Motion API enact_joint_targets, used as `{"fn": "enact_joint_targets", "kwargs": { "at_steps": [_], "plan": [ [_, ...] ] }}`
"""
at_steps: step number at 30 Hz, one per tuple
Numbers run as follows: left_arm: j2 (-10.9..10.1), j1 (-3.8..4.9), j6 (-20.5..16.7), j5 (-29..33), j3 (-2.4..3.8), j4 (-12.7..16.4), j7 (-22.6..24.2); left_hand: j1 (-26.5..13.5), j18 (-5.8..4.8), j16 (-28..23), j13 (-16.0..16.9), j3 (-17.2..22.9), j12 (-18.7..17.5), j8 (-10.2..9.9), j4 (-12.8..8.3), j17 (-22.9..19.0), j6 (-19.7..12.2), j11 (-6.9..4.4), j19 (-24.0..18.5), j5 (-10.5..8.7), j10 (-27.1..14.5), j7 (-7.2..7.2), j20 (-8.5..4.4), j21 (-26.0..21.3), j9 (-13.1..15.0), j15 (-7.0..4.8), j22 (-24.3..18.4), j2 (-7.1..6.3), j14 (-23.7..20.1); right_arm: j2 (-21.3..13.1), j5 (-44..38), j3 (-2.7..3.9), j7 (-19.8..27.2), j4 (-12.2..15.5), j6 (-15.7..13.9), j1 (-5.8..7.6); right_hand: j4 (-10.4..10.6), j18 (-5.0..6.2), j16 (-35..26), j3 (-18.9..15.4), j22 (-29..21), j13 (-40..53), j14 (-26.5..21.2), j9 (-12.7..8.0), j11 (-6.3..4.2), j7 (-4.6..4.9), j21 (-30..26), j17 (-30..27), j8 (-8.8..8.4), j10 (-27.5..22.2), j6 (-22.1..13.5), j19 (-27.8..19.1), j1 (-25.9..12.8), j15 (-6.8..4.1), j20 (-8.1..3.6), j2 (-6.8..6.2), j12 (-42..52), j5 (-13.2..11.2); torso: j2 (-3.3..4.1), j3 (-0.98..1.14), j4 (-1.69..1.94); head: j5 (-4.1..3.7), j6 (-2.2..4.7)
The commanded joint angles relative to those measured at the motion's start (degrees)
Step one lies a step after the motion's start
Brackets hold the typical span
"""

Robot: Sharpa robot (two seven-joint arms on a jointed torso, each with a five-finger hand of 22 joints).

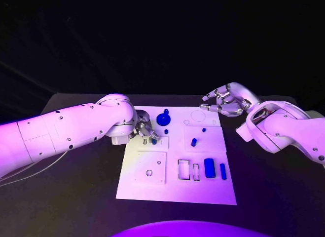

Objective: Assemble the parts on the task board

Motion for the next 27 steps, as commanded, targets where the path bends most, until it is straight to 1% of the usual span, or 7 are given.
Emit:
{"fn": "enact_joint_targets", "kwargs": {
  "at_steps": [1,11,17,21,23,24,27],
  "plan": [
    [0.0,-0.03,0.0,0.0,0.01,0.2,0.0,0.9,-0.87,-0.3,0.1,-0.6,0.3,-0.3,0.0,12.8,0.1,0.01,0.0,0.01,0.1,0.17,-0.31,0.3,0.1,-0.31,0.0,-0.21,5.5,0.0,-0.5,0.01,0.2,0.0,0.6,-0.07,0.0,0.56,-0.3,-0.3,-0.1,0.0,1.8,-0.1,-0.06,-0.38,-0.4,0.0,0.19,-0.1,-0.1,-0.2,-0.1,-0.21,-0.01,0.6,-0.3,0.2,0.02,-0.02,-0.01,-0.02,0.0],
    [-0.6,-0.04,-0.2,-0.4,0.06,0.7,0.0,1.6,-0.88,-0.3,0.2,-1.7,0.4,-0.4,0.1,12.8,0.2,-0.03,0.0,0.07,0.2,0.13,-0.32,0.3,0.1,-0.32,0.0,-0.29,5.5,-0.1,-0.5,0.01,0.2,0.0,0.6,-0.14,0.0,0.57,-0.3,-0.4,-0.1,0.0,1.8,-0.1,-0.07,-0.38,-0.4,0.0,0.21,-0.1,-0.1,-0.2,-0.2,-0.21,-0.02,0.58,-0.3,0.2,0.02,-0.04,-0.01,-0.03,0.1],
    [-1.7,-0.04,-0.9,-0.5,0.41,1.8,0.0,1.7,-0.87,-0.3,0.0,-3.0,0.2,-0.5,0.7,12.8,0.1,0.0,0.0,0.06,0.1,0.19,-0.33,0.2,0.2,-0.33,0.0,-0.37,5.5,-0.1,-0.5,0.01,0.3,-0.1,0.5,-0.25,0.0,0.57,-0.3,-0.4,-0.1,0.0,1.8,-0.1,-0.07,-0.38,-0.4,0.0,0.21,-0.1,-0.1,-0.2,-0.2,-0.21,-0.02,0.58,-0.3,0.2,-0.01,-0.04,0.02,-0.09,0.3],
    [-2.9,0.0,-1.8,-0.4,1.1,3.0,0.1,1.7,-0.87,-0.3,-0.3,-4.6,0.0,-0.6,1.6,12.7,0.0,0.06,0.0,0.08,-0.2,0.27,-0.31,0.2,0.3,-0.28,0.0,-0.39,5.5,-0.1,-0.3,0.01,0.4,-0.3,0.4,-0.34,0.0,0.57,-0.3,-0.4,-0.1,0.0,1.8,-0.1,-0.07,-0.38,-0.4,0.0,0.21,-0.1,-0.1,-0.2,-0.2,-0.21,-0.02,0.58,-0.3,0.2,-0.06,-0.02,0.05,-0.13,0.52],
    [-3.8,0.11,-2.3,-0.4,1.66,3.8,0.1,1.7,-0.87,-0.3,-0.6,-5.1,-0.2,-0.7,1.9,12.7,0.0,0.09,0.0,0.09,-0.3,0.3,-0.29,0.2,0.3,-0.26,0.0,-0.38,5.5,-0.1,-0.2,0.01,0.4,-0.3,0.4,-0.41,0.0,0.57,-0.3,-0.4,-0.1,0.0,1.8,-0.1,-0.07,-0.38,-0.4,0.0,0.21,-0.1,-0.1,-0.2,-0.2,-0.21,-0.02,0.58,-0.3,0.2,-0.07,-0.01,-0.01,-0.09,0.69],
    [-4.5,0.24,-2.7,-0.3,2.06,4.3,0.2,1.8,-0.87,-0.3,-0.7,-5.4,-0.4,-0.7,2.1,12.7,-0.1,0.12,0.0,0.1,-0.4,0.33,-0.27,0.2,0.3,-0.24,0.0,-0.4,5.5,-0.1,-0.2,0.01,0.4,-0.4,0.3,-0.45,0.0,0.57,-0.3,-0.4,-0.1,0.0,1.8,-0.1,-0.07,-0.38,-0.4,0.0,0.21,-0.1,-0.1,-0.2,-0.2,-0.21,-0.02,0.58,-0.3,0.2,-0.05,0.0,-0.03,-0.09,0.69],
    [-5.7,0.81,-3.6,0.3,2.64,5.0,0.2,2.1,-0.79,-0.3,-1.7,-6.7,-1.1,-1.2,2.8,12.7,-0.7,0.32,-0.2,0.16,-1.0,0.57,-0.18,-0.1,0.2,-0.1,-0.5,-0.54,5.5,-0.1,-0.2,0.01,0.4,-0.5,0.2,-0.5,0.0,0.58,-0.4,-0.5,-0.2,0.0,1.7,-0.1,-0.06,-0.38,-0.5,-0.1,0.22,-0.1,-0.1,-0.2,-0.2,-0.21,-0.02,0.56,-0.3,0.2,-0.04,0.04,0.01,-0.07,0.94]
  ]
}}
